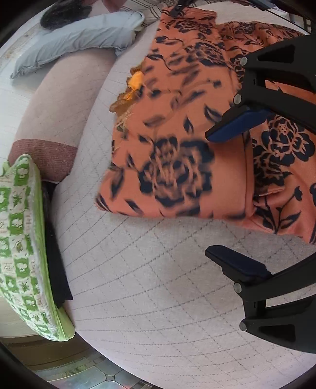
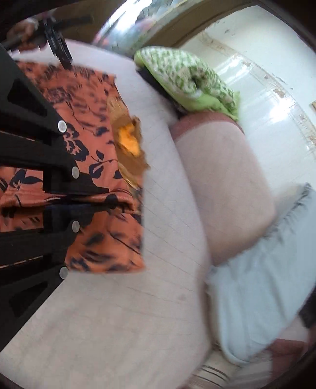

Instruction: Fold small clothes

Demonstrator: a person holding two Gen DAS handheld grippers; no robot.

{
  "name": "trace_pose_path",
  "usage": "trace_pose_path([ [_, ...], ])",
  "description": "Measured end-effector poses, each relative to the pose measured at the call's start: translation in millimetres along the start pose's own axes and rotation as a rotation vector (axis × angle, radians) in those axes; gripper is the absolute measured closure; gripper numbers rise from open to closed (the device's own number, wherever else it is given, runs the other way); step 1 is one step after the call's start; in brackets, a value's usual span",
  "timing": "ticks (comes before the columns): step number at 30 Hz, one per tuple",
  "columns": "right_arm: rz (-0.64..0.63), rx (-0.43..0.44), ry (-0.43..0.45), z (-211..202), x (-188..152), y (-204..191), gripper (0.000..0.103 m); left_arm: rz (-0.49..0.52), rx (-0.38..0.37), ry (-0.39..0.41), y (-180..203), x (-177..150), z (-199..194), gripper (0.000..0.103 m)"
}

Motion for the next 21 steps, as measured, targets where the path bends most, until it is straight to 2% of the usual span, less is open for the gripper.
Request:
trace_pose_path([
  [1, 0.010, -0.032, -0.022, 14.2, 3.1, 6.3, 0.098, 0.002, 0.017, -0.027, 3.5, 0.6, 8.9, 0.016],
  [3, 0.082, 0.017, -0.151, 56.3, 3.6, 27.5, 0.097, 0.003, 0.050, -0.074, 8.1, 0.9, 27.0, 0.015],
  [4, 0.117, 0.052, -0.178, 69.0, 0.7, 35.6, 0.094, -0.001, 0.059, -0.045, 8.9, 0.0, 27.3, 0.010],
  [6, 0.159, 0.113, -0.133, 62.4, -1.5, 44.3, 0.094, -0.013, 0.062, -0.057, 8.6, -0.4, 24.9, 0.010],
  [8, 0.224, 0.186, -0.132, 44.6, -0.8, 53.7, 0.094, -0.014, 0.046, -0.070, 5.7, -3.2, 16.5, 0.010],
  [10, 0.249, 0.260, -0.065, 11.5, -2.9, 60.1, 0.094, -0.008, 0.067, -0.040, -1.6, -11.7, -2.7, 0.010],
  [12, 0.210, 0.293, 0.005, -28.7, -11.4, 60.6, 0.094, -0.010, 0.062, -0.011, -10.0, -24.1, -23.0, 0.010],
  [17, 0.079, 0.369, 0.273, -160.3, -69.3, 59.3, 0.094, -0.036, 0.024, 0.037, -42.3, -85.1, -79.0, 0.010],
  [18, 0.066, 0.379, 0.316, -184.2, -86.3, 59.5, 0.083, -0.048, 0.015, 0.043, -47.9, -97.9, -88.0, 0.010],
  [19, 0.069, 0.378, 0.335, -199.7, -101.6, 57.6, 0.048, -0.061, 0.003, 0.049, -53.0, -114.3, -97.8, 0.010],
  [20, 0.091, 0.371, 0.337, -212.2, -116.4, 61.9, 0.020, -0.066, -0.011, 0.050, -58.3, -128.3, -103.6, 0.010],
  [21, 0.136, 0.357, 0.342, -223.4, -133.3, 67.3, 0.000, -0.068, -0.024, 0.050, -60.8, -142.1, -109.9, 0.010],
])
Point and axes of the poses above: each gripper's, at about its wrist camera, not at the fingertips, and z roughly the way its jaws point, y to its right, x to its top, the point moved 1 cm from there along z, roughly the way its jaws point, and after that the axes turned 14 degrees about -y, right-handed, at the moved point
